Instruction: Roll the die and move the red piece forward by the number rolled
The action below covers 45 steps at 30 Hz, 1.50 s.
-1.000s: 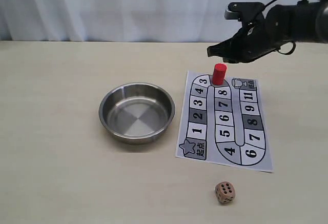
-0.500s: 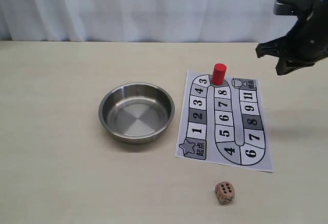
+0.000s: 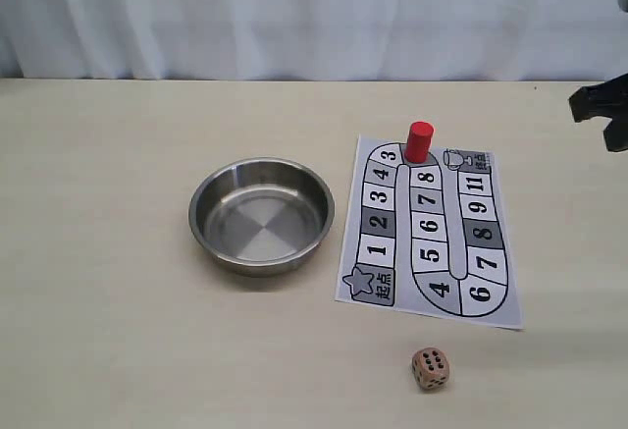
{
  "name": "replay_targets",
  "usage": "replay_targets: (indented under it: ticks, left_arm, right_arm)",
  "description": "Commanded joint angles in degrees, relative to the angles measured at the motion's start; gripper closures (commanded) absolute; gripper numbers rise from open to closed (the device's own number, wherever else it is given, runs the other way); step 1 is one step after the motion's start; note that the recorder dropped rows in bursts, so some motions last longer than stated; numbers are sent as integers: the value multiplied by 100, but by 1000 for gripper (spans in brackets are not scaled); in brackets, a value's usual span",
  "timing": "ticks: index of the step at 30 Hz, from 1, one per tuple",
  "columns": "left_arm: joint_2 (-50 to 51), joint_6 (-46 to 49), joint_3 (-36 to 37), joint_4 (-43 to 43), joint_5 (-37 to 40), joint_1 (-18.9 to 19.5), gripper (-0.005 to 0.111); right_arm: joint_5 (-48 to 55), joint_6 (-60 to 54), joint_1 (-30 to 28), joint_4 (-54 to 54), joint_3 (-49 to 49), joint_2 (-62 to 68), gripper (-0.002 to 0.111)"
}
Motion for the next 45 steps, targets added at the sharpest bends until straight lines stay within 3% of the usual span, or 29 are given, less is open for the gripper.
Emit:
replay_targets:
  ticks: [1, 9, 15, 25, 33, 40, 45]
  left_arm:
    - [-3, -32, 11, -2, -70, -1, 107]
    - [-3, -32, 11, -2, -70, -1, 107]
    - [-3, -32, 11, -2, -70, -1, 107]
    - [-3, -32, 11, -2, -70, -1, 107]
    - [-3, -32, 11, -2, -70, -1, 107]
    - [-3, -32, 11, -2, -70, -1, 107]
    - [-3, -32, 11, -2, -70, -1, 107]
  right_arm:
    - [8, -42, -35, -37, 481, -1047, 104]
    - [182, 29, -35, 22, 1119, -3115, 104]
    - [392, 189, -35, 45, 1123, -5306, 104]
    - [375, 189, -35, 45, 1123, -7672, 104]
    - [418, 189, -18, -2, 1306, -7750, 104]
    - [-940, 189, -18, -15, 2623, -7750, 104]
    - [-2575, 189, -18, 127, 3800, -7750, 104]
